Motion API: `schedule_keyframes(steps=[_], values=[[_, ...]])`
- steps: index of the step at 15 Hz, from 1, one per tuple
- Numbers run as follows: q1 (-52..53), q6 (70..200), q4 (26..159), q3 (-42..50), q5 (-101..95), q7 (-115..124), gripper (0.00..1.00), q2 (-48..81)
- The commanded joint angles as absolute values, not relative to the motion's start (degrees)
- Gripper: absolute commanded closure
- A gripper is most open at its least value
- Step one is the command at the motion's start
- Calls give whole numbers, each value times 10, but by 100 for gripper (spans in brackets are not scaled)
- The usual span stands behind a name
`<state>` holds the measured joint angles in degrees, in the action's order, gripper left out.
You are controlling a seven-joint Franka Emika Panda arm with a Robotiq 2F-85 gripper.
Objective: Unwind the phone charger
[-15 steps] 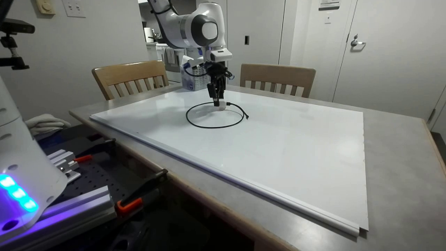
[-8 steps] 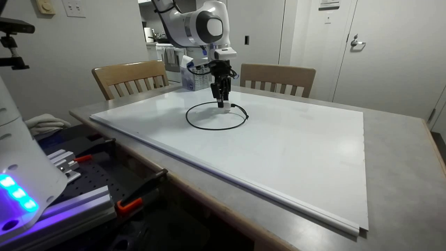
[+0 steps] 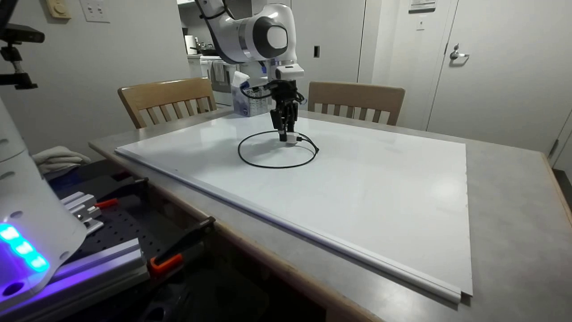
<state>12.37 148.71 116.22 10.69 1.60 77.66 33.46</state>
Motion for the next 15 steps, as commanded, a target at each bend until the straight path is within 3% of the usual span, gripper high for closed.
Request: schedule_keyframes(steps=[1,9,10,14,15], values=[[99,1456,1158,110,24,797,72,334],[53,1428,1155,131,72,934,72,341],[56,1449,1159,122,51,912,47,334],[49,1439,1157,124,54,938,47,334],[52,1417,1149,129,53,954,72,339]])
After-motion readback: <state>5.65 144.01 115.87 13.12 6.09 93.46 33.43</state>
